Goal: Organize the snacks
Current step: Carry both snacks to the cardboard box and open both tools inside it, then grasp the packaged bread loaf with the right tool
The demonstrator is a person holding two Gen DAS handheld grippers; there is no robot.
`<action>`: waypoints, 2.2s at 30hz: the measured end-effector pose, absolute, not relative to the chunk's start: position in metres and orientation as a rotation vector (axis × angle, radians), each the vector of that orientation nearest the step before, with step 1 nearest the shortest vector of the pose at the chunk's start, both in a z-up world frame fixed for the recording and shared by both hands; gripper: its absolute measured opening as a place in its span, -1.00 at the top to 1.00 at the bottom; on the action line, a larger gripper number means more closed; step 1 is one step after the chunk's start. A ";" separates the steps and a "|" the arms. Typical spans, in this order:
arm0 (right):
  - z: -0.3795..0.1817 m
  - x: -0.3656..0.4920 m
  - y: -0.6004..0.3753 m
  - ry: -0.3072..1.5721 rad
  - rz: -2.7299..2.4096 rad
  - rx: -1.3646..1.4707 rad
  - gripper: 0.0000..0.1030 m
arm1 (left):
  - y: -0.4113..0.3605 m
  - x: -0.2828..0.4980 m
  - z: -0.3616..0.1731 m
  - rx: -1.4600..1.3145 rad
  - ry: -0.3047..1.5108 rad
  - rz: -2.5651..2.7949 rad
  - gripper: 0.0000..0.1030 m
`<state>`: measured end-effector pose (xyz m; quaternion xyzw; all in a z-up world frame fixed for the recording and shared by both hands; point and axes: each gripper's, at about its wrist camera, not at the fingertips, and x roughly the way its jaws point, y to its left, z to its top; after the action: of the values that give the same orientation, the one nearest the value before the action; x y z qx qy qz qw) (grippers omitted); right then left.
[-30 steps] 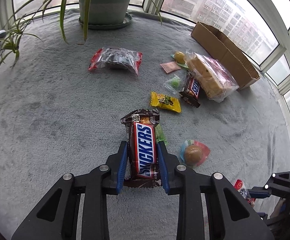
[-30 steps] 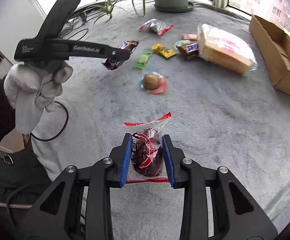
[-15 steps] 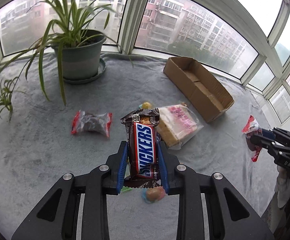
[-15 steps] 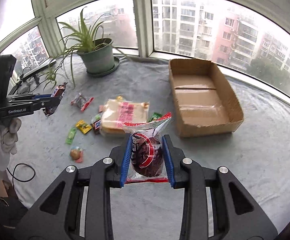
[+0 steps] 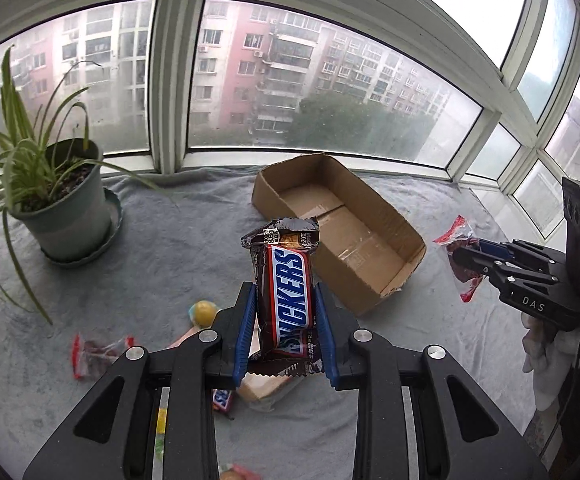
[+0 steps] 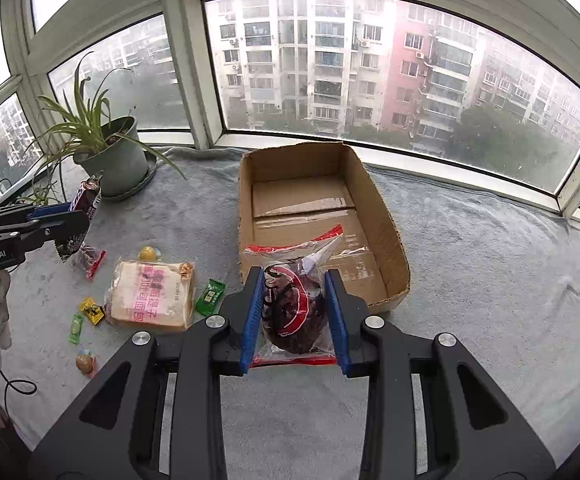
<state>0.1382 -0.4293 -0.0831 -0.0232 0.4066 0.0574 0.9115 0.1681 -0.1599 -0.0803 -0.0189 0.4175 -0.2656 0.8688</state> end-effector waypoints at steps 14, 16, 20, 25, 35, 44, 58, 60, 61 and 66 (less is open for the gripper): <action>-0.115 0.200 -0.469 0.892 0.077 0.030 0.38 | -0.250 0.217 -0.113 -0.036 0.920 -0.650 0.47; -0.122 0.207 -0.473 0.903 0.071 0.035 0.38 | -0.260 0.222 -0.118 -0.031 0.930 -0.660 0.47; -0.134 0.219 -0.482 0.926 0.056 0.034 0.38 | -0.278 0.229 -0.130 -0.010 0.955 -0.677 0.47; -0.147 0.228 -0.492 0.945 0.051 0.062 0.38 | -0.292 0.235 -0.142 -0.003 0.979 -0.689 0.47; -0.149 0.232 -0.492 0.933 0.027 0.044 -0.13 | -0.299 0.241 -0.153 0.010 1.022 -0.699 0.41; -0.137 0.221 -0.485 0.916 0.059 0.065 -0.15 | -0.282 0.238 -0.142 0.006 0.999 -0.676 0.24; -0.115 0.183 -0.442 0.872 0.223 0.188 -0.55 | -0.198 0.218 -0.114 -0.088 0.951 -0.611 -0.05; -0.115 0.178 -0.432 0.875 0.269 0.207 -0.56 | -0.181 0.213 -0.114 -0.106 0.954 -0.593 -0.06; -0.115 0.175 -0.427 0.877 0.292 0.216 -0.56 | -0.172 0.210 -0.115 -0.120 0.959 -0.583 -0.12; -0.123 0.165 -0.403 0.909 0.435 0.299 -0.56 | -0.135 0.193 -0.124 -0.170 0.991 -0.547 -0.20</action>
<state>0.1654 -0.4033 -0.1233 0.1427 0.4338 0.2078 0.8650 0.1935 -0.1354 -0.1244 -0.0807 0.4688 -0.2590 0.8406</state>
